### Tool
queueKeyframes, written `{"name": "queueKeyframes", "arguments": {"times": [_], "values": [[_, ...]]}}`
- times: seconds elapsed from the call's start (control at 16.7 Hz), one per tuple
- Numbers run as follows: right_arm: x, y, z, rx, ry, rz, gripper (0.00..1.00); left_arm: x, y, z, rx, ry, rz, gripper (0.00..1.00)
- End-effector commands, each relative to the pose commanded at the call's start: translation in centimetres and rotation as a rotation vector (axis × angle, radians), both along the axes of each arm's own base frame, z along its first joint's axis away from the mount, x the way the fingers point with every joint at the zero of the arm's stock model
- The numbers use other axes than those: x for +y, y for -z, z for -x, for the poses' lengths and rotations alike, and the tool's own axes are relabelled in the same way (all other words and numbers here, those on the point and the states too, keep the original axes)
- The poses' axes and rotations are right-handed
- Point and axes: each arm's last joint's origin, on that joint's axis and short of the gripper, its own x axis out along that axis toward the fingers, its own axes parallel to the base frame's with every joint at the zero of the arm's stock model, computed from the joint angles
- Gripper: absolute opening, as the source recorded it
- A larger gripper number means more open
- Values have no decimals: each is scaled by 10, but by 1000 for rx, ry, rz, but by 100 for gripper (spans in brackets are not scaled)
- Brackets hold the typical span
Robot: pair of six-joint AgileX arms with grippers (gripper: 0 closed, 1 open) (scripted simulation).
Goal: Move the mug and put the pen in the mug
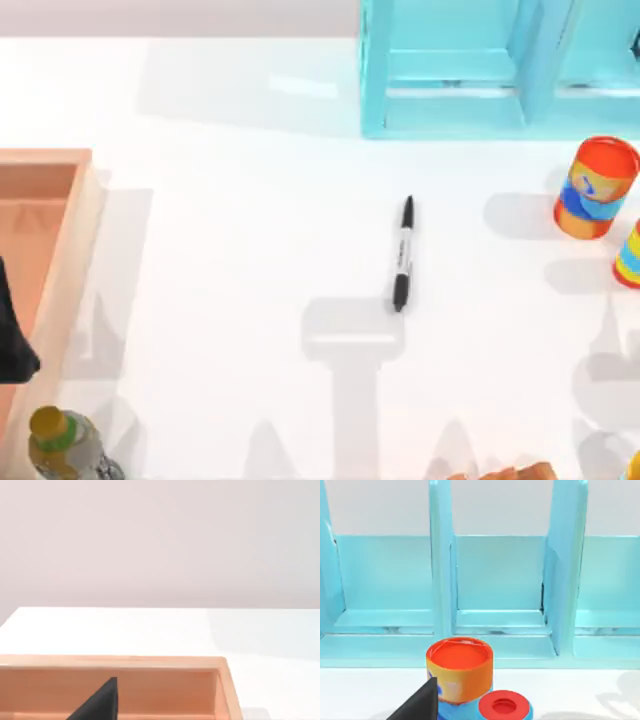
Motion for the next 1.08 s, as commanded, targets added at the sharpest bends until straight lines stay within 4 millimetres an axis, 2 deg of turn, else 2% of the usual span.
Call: {"name": "queueKeyframes", "arguments": {"times": [0.18,0.3,0.6,0.84,1.08], "values": [[0,0,0,0,0,0,100,0,-2,0,11,-2,-2,100],[0,0,0,0,0,0,100,1,-11,0,62,-10,-11,100],[0,0,0,0,0,0,100,7,-58,-15,348,-40,-46,100],[0,0,0,0,0,0,100,17,-97,-57,696,-54,-67,100],[0,0,0,0,0,0,100,34,-112,-120,1065,-44,-65,100]]}}
